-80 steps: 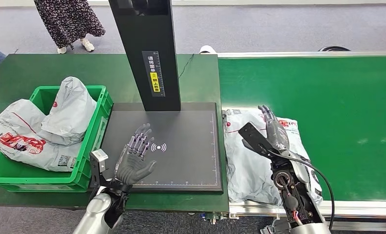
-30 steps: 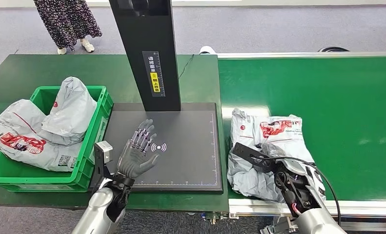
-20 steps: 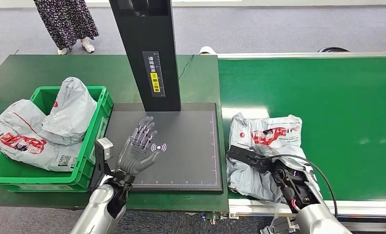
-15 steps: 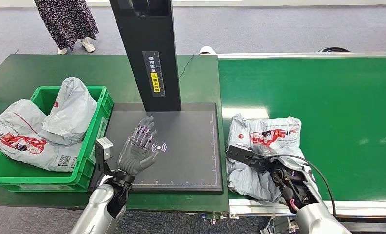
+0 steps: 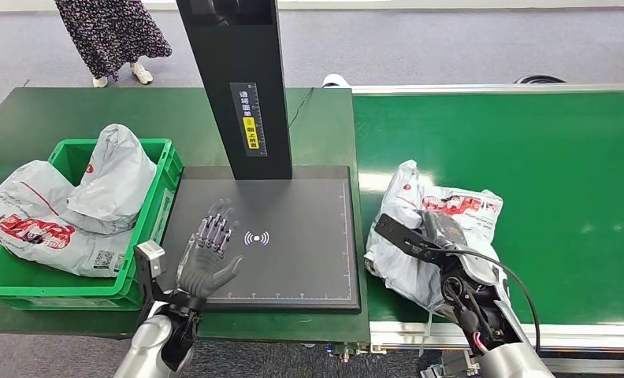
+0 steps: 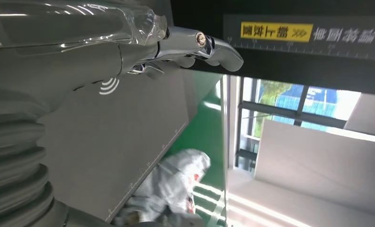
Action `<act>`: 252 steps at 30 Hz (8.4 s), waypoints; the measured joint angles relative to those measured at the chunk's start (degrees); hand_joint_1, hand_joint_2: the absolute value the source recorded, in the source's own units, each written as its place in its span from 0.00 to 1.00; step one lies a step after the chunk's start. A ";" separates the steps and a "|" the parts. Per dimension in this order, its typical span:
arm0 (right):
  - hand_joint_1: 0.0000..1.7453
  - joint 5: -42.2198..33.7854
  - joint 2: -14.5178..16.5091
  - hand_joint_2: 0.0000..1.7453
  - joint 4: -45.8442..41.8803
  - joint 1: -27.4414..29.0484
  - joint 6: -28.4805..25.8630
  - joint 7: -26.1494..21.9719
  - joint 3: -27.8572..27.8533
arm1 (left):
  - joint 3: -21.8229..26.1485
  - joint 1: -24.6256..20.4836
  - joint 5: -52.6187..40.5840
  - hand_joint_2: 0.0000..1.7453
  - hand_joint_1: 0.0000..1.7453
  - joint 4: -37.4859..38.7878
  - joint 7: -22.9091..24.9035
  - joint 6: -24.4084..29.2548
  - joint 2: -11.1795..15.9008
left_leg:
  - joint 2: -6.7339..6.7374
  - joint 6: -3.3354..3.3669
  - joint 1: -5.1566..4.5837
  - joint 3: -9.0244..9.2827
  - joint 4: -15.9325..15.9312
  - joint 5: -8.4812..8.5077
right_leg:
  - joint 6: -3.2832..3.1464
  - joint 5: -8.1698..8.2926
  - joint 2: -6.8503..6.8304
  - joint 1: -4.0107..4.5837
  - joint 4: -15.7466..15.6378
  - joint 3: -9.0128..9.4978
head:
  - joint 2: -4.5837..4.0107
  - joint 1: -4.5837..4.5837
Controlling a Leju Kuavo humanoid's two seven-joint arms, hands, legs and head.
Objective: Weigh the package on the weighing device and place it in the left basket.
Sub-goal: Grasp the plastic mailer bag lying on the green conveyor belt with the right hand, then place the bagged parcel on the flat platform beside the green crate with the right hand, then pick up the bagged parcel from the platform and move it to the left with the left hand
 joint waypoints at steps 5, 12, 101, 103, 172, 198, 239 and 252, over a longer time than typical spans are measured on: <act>1.00 0.59 0.11 1.00 -7.83 1.37 -4.10 -0.37 -2.47 | 1.14 2.04 -0.18 1.00 0.00 -2.66 -0.86 0.34 0.02 | 0.00 0.00 0.00 -0.04 0.00 0.00 | 0.00 0.00 0.00 0.00 0.00 -0.05 | 0.00 -0.01; 1.00 0.87 1.27 1.00 -17.04 2.40 -10.39 -6.30 -4.86 | 2.59 2.99 -1.40 1.00 0.00 -5.18 -3.94 3.20 -0.36 | 0.00 0.00 0.00 -0.05 0.00 0.00 | 0.00 0.00 0.00 0.00 0.00 -0.05 | 0.01 -0.01; 0.00 -7.79 16.75 1.00 21.36 -18.29 -5.43 -27.76 40.43 | -0.52 -7.09 1.48 1.00 0.00 -0.44 -10.93 15.32 -0.02 | 0.03 0.00 0.01 -0.02 0.00 0.02 | 0.00 0.00 0.01 0.02 0.02 -0.06 | 0.00 0.01; 0.00 -7.79 16.74 1.00 21.36 -18.27 -6.17 -27.76 40.32 | -0.52 -7.11 1.48 1.00 0.00 -0.35 -10.93 15.32 -0.02 | 0.03 0.00 0.01 -0.02 0.00 0.02 | 0.00 0.00 0.01 0.02 0.02 -0.06 | 0.01 0.01; 0.00 -42.63 12.94 1.00 -21.06 4.14 -12.96 -38.03 1.48 | -5.55 -4.04 -13.87 1.00 0.00 -4.09 -3.73 11.08 1.67 | -0.04 0.02 0.01 -0.09 -0.01 0.00 | 0.02 -0.04 -0.06 0.02 0.00 -0.09 | 0.00 0.00; 0.00 -47.92 13.69 1.00 -30.13 18.95 -11.54 -31.96 -6.74 | -16.28 -12.89 -43.73 1.00 0.00 -5.47 12.09 8.14 4.15 | -0.01 0.04 0.00 -0.08 0.00 0.00 | 0.01 0.00 -0.05 0.01 -0.01 -0.09 | 0.00 0.00; 0.00 -45.54 14.44 1.00 -31.38 20.43 -11.94 -29.12 -11.08 | -32.76 -26.57 -58.17 1.00 1.00 16.51 16.76 -1.34 7.80 | -0.04 0.02 0.00 0.58 -0.05 -0.01 | 0.01 -0.05 -0.07 0.02 -0.02 0.63 | 0.00 0.00; 0.00 -46.06 14.44 1.00 -36.32 24.30 -10.73 -28.91 -13.41 | -25.01 -22.84 -63.57 1.00 1.00 10.19 17.88 27.10 10.15 | -0.01 0.02 0.00 0.30 -0.04 -0.01 | 0.01 -0.05 -0.04 0.02 -0.01 0.33 | 0.00 0.00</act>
